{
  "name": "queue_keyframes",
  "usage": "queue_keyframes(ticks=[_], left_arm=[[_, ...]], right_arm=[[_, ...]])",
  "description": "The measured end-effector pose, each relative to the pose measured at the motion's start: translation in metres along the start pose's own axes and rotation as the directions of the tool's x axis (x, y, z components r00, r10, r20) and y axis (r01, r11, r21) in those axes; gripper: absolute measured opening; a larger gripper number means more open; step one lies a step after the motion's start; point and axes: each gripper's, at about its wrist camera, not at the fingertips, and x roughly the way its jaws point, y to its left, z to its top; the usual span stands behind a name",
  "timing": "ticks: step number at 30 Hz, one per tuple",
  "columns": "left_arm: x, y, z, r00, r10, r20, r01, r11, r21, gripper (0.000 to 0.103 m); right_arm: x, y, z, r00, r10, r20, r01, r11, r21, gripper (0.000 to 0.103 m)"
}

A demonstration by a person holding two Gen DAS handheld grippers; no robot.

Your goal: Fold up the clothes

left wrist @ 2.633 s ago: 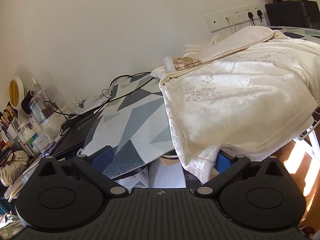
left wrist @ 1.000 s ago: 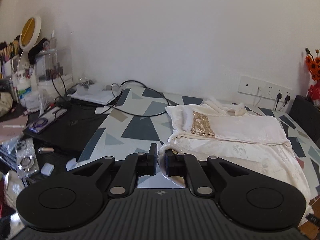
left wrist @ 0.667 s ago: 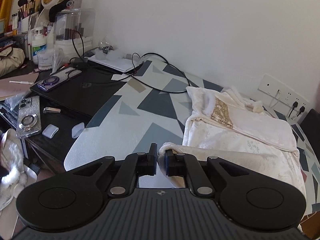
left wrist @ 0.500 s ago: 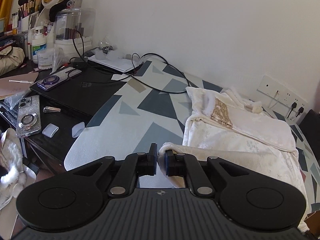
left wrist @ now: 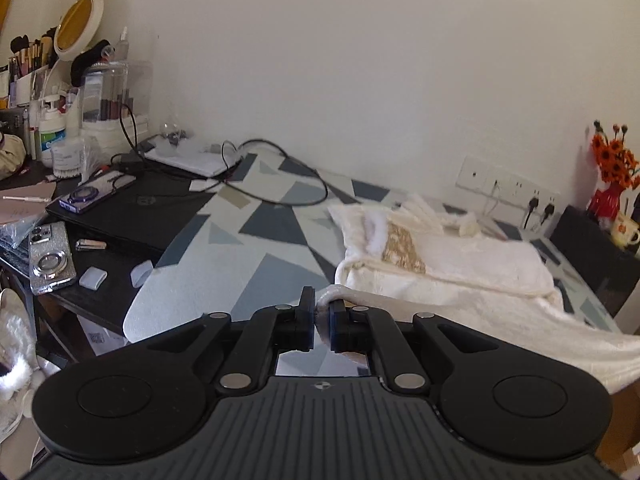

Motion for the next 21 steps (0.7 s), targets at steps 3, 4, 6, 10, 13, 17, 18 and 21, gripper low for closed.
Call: queue_keyframes(ticks=[3,4,6,10,13,17,18,21], left_arm=[[-0.009,0.005,0.013,0.999,-0.018,0.036,0.019,0.999,-0.033,0.007],[-0.010,0.008,0.017,0.999,-0.026,0.041,0.028,0.998,-0.050,0.007],[-0.008,0.010,0.021,0.998,-0.037,0.056,0.040,0.997,-0.071,0.007],[0.002,0.009,0.034,0.993,-0.065,0.103,0.074,0.993,-0.087,0.007],[0.016,0.007,0.056,0.987,-0.097,0.130,0.111,0.989,-0.098,0.007],[0.045,0.004,0.097,0.984,-0.136,0.115,0.155,0.974,-0.168,0.007],[0.055,0.001,0.109,0.983,-0.145,0.109,0.162,0.972,-0.171,0.007],[0.084,-0.012,0.143,0.981,-0.162,0.105,0.177,0.972,-0.156,0.007]], right_arm=[[-0.014,0.008,0.008,0.999,0.036,0.017,-0.035,0.998,-0.055,0.005],[-0.016,0.008,0.012,0.999,0.044,0.013,-0.044,0.997,-0.058,0.005],[-0.019,0.010,0.020,0.999,0.049,0.005,-0.049,0.997,-0.058,0.005],[-0.016,0.013,0.042,0.999,0.040,0.005,-0.040,0.999,-0.035,0.005],[-0.004,0.018,0.066,0.999,0.050,0.004,-0.050,0.999,-0.008,0.005],[0.023,0.024,0.104,0.997,0.081,-0.002,-0.081,0.997,0.010,0.005],[0.033,0.026,0.115,0.996,0.089,-0.008,-0.088,0.996,0.014,0.005],[0.065,0.037,0.147,0.993,0.113,-0.017,-0.113,0.994,0.015,0.005]])
